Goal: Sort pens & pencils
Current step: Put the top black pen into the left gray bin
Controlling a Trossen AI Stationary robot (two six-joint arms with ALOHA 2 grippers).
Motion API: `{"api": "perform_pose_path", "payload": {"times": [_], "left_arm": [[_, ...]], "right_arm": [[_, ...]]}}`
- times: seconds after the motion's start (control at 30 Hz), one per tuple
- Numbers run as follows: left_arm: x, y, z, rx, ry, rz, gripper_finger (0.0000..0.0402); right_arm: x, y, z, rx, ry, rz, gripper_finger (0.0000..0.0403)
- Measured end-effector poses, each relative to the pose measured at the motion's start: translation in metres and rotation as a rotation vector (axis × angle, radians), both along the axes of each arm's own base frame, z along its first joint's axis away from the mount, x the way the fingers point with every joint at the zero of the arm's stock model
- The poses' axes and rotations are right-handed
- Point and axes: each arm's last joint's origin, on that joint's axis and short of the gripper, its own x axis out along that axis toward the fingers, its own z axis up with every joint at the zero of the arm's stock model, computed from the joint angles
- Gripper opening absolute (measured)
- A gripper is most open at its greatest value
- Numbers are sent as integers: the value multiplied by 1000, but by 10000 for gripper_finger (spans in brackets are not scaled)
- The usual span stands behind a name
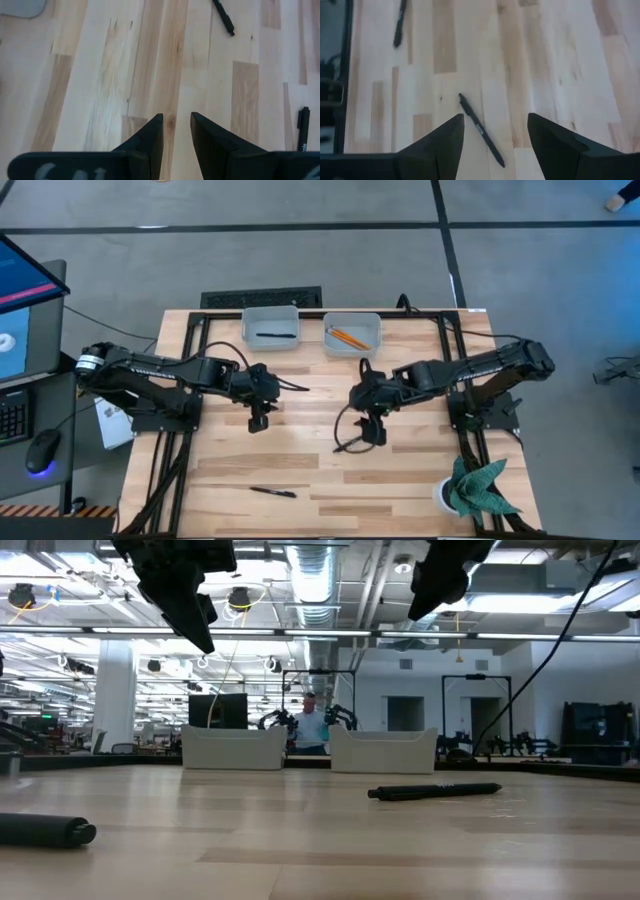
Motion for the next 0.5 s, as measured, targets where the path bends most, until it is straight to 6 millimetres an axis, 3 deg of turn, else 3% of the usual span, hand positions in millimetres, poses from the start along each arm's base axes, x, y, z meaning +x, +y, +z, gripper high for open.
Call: {"api": "perform_pose_path", "payload": {"times": [0.2,0.5], "left_arm": [[0,0,0,11,-5,-16,89],[1,0,1,15,-15,-21,89]], "right_arm": [[10,15,-23,-91,73,40,240],[34,25,-95,-104,345,130,240]]}}
